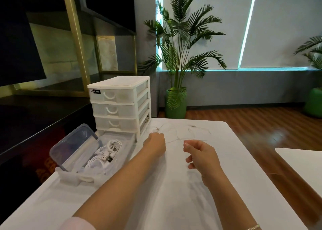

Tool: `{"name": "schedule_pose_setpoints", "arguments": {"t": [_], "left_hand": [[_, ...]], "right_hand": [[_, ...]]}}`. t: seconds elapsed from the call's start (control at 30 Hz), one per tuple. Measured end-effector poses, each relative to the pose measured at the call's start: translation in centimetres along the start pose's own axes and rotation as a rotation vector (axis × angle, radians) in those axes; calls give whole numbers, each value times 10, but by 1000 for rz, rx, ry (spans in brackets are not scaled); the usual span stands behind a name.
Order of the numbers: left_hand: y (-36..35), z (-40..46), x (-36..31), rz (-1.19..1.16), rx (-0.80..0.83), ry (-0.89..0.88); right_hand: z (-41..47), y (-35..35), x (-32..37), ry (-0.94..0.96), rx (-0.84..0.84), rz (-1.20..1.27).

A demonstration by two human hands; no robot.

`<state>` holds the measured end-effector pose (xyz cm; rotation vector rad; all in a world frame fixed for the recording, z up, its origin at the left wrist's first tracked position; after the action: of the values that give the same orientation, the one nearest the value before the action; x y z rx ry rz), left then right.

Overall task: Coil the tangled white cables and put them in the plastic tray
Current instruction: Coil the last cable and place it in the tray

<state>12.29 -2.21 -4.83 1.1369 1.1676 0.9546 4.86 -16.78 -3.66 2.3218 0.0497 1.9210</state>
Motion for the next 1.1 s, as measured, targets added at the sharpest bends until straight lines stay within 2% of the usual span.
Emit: {"name": "schedule_pose_setpoints", "arguments": {"t": [0.33, 0.43, 0.6, 0.77, 0.9, 1.1], "left_hand": [[-6, 6, -17, -40, -33, 74], [-10, 4, -33, -88, 40, 27], [-13, 1, -51, -105, 64, -112], [3, 24, -20, -138, -152, -14], [2, 40, 9, -85, -62, 94], [-6, 43, 24, -102, -63, 85]], "right_hand": [[4, 1, -5, -2, -16, -29], [3, 2, -5, -6, -17, -28], [3, 1, -5, -3, -33, -52], [3, 2, -7, -6, -13, -36], [3, 1, -8, -9, 0, -32], [5, 3, -8, 5, -14, -50]]}}
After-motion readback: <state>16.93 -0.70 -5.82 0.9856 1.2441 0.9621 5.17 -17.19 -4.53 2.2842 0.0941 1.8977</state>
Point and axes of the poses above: each hand's wrist, its own z-axis towards the middle knuckle, its own y-axis out of the back of the hand, x = y × z, the point moved 2 cm from there along z, towards the middle knuckle, and after that the axes turned 13 degrees about -y, right-handed, at the moved point
